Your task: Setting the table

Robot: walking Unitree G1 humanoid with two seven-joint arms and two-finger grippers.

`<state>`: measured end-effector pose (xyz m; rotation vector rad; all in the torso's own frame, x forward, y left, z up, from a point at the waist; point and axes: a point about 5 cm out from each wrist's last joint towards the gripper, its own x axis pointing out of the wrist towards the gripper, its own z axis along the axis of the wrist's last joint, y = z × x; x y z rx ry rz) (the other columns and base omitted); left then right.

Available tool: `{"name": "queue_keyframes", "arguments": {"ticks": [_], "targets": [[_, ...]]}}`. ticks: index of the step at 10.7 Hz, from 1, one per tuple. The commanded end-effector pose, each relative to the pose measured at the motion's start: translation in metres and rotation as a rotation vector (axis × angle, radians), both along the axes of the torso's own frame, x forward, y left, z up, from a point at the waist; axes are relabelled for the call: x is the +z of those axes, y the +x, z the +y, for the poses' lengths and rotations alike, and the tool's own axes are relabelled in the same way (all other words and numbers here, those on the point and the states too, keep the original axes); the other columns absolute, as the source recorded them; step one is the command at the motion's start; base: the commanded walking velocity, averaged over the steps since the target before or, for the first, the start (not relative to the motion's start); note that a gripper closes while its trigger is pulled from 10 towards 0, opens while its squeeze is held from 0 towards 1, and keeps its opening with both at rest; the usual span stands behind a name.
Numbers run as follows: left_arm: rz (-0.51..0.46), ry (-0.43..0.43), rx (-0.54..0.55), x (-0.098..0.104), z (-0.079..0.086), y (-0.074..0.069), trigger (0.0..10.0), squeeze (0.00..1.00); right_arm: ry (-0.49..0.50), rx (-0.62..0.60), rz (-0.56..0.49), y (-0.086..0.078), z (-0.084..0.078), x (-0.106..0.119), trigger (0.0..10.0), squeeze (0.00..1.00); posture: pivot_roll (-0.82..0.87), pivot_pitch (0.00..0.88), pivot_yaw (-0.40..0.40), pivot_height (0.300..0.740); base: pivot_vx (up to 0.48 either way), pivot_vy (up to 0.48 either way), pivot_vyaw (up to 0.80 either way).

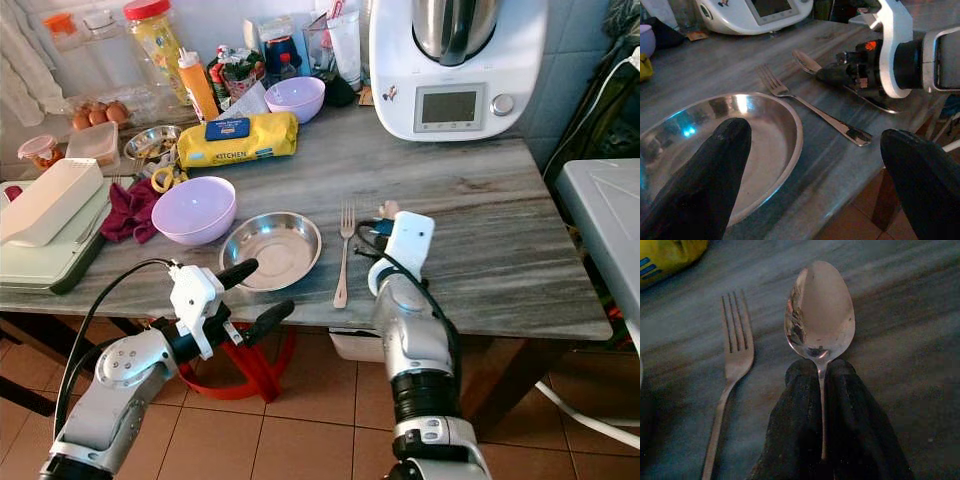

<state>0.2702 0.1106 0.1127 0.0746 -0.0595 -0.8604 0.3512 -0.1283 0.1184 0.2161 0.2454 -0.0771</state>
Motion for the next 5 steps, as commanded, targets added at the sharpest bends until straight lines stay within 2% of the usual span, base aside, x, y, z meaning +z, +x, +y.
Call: {"name": "queue_keyframes", "arguments": {"ticks": [1,3,4,5], "targets": [[-0.007,0.015,0.005,0.0013,0.0026,-0.0017,10.0,0.00,0.018,0.038,0.045,-0.0022,0.0122,-0.0097,10.0,0.00,-0.17,0.072,0.157,0.740,0.000,0.000,0.00],[-0.009,0.016,0.002,0.0014,0.0020,-0.0009,10.0,0.00,0.013,0.050,0.061,-0.0038,0.0160,-0.0130,10.0,0.00,-0.17,0.070,0.154,0.740,0.000,0.000,0.00],[-0.010,0.015,0.002,0.0013,0.0018,-0.0007,10.0,0.00,0.017,0.054,0.067,-0.0044,0.0160,-0.0147,10.0,0.60,-0.17,0.070,0.155,0.740,0.000,0.000,0.00],[-0.009,0.015,0.001,0.0012,0.0015,-0.0007,10.0,0.00,0.018,0.053,0.070,-0.0044,0.0147,-0.0157,10.0,1.00,-0.17,0.070,0.155,0.740,0.000,0.000,0.00]]}}
